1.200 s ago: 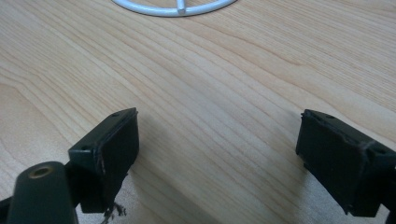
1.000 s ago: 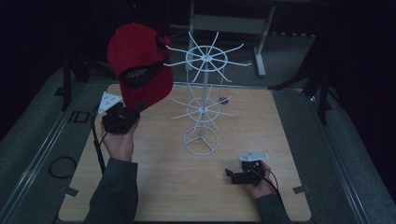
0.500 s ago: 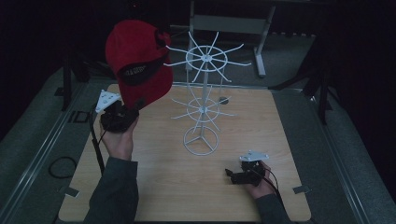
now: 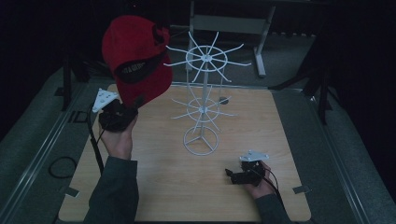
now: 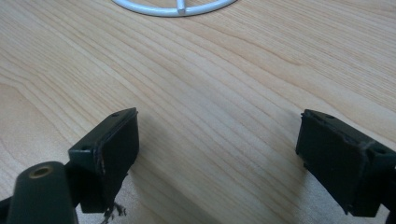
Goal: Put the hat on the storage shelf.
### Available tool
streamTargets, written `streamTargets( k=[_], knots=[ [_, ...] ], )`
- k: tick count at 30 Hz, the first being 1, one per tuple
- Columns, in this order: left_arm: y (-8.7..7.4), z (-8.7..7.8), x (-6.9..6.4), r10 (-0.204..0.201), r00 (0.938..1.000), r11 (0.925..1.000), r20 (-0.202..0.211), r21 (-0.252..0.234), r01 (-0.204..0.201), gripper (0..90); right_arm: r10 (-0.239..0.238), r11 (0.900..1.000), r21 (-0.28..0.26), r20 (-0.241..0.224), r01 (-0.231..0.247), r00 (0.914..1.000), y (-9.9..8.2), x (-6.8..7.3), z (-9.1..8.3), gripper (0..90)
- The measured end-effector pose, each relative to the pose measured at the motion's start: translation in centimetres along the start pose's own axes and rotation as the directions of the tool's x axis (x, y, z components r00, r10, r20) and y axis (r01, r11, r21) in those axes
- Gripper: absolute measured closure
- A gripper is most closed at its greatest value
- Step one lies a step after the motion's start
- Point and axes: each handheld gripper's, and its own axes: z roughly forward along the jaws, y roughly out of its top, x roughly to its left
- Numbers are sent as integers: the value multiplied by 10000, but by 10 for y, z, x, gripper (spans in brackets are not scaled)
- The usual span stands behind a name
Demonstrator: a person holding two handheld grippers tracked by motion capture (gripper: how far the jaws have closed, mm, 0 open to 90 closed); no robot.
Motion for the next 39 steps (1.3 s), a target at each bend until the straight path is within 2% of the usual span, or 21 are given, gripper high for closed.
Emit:
streamTargets(
  k=[25,34,39],
  knots=[
    [7,-5,-6,109,9996,9994,256,-340,-101,853,0,10000,-3,1,0,10000,0,0,0,131],
    [8,-7,-10,167,9986,9991,499,-402,-147,853,-2,10000,2,-1,2,10000,0,0,0,131],
    [6,-6,-10,54,9978,9993,661,-378,-29,853,-2,10000,-3,1,2,10000,0,0,0,131]
  ],
)
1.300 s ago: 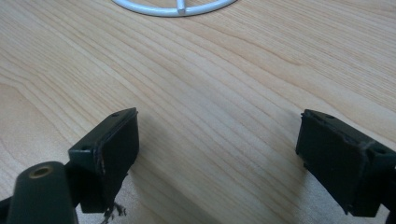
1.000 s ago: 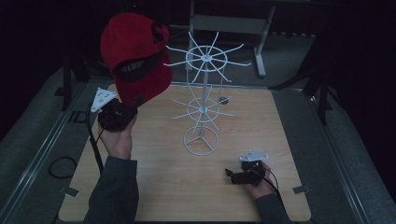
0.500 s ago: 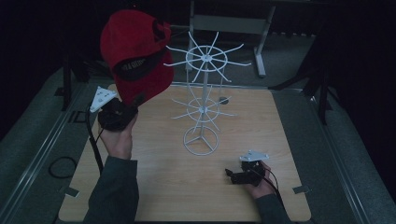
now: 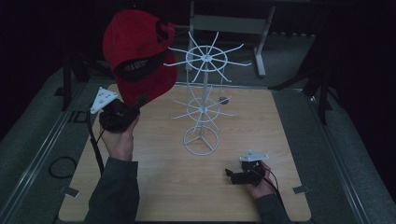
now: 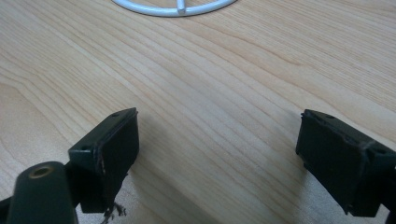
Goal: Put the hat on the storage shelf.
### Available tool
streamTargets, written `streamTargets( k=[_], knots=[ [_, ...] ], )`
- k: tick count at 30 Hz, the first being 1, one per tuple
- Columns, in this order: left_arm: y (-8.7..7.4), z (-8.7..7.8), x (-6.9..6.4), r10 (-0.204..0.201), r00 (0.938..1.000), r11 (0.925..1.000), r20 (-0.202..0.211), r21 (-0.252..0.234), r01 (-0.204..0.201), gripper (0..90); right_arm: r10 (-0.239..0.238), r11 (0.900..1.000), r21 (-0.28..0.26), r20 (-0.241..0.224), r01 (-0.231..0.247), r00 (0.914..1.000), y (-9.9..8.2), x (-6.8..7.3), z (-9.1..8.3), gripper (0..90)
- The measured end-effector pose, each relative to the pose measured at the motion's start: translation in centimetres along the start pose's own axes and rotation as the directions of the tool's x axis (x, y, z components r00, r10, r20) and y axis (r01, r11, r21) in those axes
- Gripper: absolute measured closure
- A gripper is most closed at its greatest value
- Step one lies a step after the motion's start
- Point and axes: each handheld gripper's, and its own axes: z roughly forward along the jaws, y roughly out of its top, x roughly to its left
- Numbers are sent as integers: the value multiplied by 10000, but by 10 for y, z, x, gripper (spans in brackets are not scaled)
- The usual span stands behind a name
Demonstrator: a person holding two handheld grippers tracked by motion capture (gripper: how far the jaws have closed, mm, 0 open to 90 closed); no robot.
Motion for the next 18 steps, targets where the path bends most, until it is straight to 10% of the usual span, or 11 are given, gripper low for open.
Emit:
streamTargets(
  k=[18],
  knots=[
    [-11,2,0,6,9997,9996,254,285,-13,853,2,10000,1,1,-2,10000,0,0,0,131]
  ],
)
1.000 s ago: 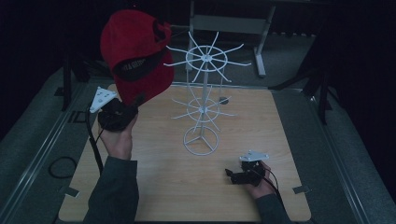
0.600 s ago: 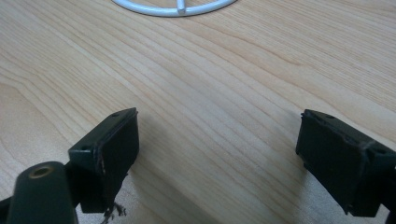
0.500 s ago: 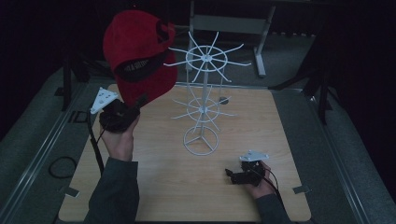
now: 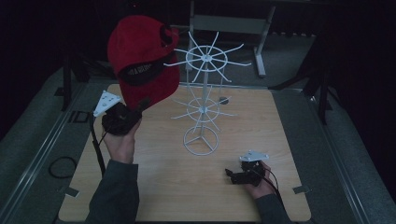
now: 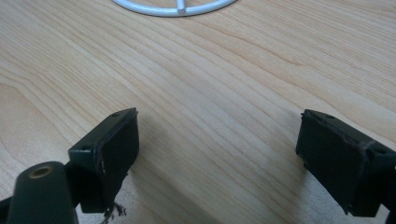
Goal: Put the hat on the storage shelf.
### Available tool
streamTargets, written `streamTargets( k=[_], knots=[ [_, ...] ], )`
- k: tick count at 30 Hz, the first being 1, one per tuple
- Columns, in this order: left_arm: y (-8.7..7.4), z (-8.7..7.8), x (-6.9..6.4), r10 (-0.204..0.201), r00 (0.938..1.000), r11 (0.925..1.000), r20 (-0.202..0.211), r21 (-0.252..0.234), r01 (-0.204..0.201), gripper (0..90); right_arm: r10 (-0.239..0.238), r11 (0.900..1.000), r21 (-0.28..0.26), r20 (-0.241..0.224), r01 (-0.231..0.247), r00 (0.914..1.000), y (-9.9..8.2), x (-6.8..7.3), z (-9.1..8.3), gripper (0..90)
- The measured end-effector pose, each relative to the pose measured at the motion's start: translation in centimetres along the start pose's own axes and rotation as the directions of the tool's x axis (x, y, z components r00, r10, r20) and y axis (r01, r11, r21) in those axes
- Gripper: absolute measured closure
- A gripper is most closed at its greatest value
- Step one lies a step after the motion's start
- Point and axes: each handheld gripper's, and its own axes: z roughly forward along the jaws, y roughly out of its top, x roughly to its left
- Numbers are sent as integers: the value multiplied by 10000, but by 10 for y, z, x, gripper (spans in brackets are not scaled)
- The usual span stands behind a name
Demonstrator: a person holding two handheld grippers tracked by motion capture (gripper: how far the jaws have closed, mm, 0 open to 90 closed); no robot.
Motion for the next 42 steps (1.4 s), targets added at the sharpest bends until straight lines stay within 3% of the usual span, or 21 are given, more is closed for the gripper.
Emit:
streamTargets(
  k=[24,37,42],
  knots=[
    [-57,12,8,-189,9987,9951,479,978,141,852,2,10000,1,1,-2,10000,0,0,0,131],
    [-90,19,13,-217,9980,9831,591,1827,106,843,5,10000,-24,4,-5,10000,0,0,0,131],
    [-95,18,14,3,9979,9805,649,1961,-130,837,-6,10000,-23,0,6,10000,0,0,0,131]
  ],
)
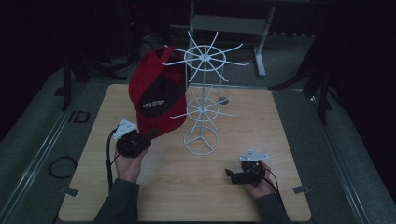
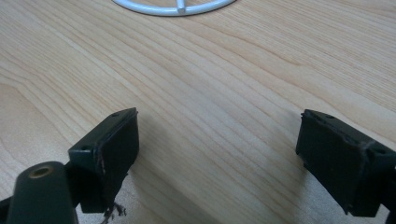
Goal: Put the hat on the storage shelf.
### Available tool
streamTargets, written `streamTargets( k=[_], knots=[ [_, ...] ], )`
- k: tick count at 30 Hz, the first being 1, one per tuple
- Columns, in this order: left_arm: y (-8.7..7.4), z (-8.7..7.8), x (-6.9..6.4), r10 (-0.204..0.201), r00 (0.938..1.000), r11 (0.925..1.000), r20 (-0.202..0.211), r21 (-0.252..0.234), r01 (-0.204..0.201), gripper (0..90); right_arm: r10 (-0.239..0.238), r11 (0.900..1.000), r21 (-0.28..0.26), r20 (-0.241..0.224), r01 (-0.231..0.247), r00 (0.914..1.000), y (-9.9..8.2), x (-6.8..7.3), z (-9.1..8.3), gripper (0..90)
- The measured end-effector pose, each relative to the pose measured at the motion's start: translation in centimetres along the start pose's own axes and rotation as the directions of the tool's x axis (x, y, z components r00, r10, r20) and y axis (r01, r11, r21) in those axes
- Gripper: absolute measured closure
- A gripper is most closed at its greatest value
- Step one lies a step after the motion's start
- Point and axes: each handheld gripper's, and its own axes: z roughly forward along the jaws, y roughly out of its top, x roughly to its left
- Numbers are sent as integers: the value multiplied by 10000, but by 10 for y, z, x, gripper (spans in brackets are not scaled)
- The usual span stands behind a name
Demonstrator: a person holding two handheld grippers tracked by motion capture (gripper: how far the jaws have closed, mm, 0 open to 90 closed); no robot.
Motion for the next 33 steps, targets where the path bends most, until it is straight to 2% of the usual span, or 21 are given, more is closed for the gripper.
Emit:
streamTargets(
  k=[2,3,6,10,12,24,33],
  knots=[
    [-1,-1,-1,317,9994,9994,-110,106,-316,820,-8,10000,4,2,8,10000,0,0,0,131],
    [-1,-1,-1,317,9994,9994,-110,106,-316,807,-8,10000,4,3,8,10000,0,0,0,131],
    [-3,-3,-2,659,9976,9976,-194,203,-655,757,-13,10000,8,-2,13,10000,0,0,0,131],
    [-6,-2,-2,739,9972,9965,-143,404,-732,633,-16,10000,8,3,16,10000,0,0,0,131],
    [-7,-3,-4,829,9962,9956,-251,462,-816,594,0,10000,16,2,0,10000,0,0,0,131],
    [-14,-2,-3,778,9937,9961,-801,487,-741,372,-3,10000,14,10,3,10000,0,0,0,131],
    [-25,-2,6,704,9955,9962,-628,566,-669,369,-2,10000,15,9,2,10000,0,0,0,131]
  ],
)
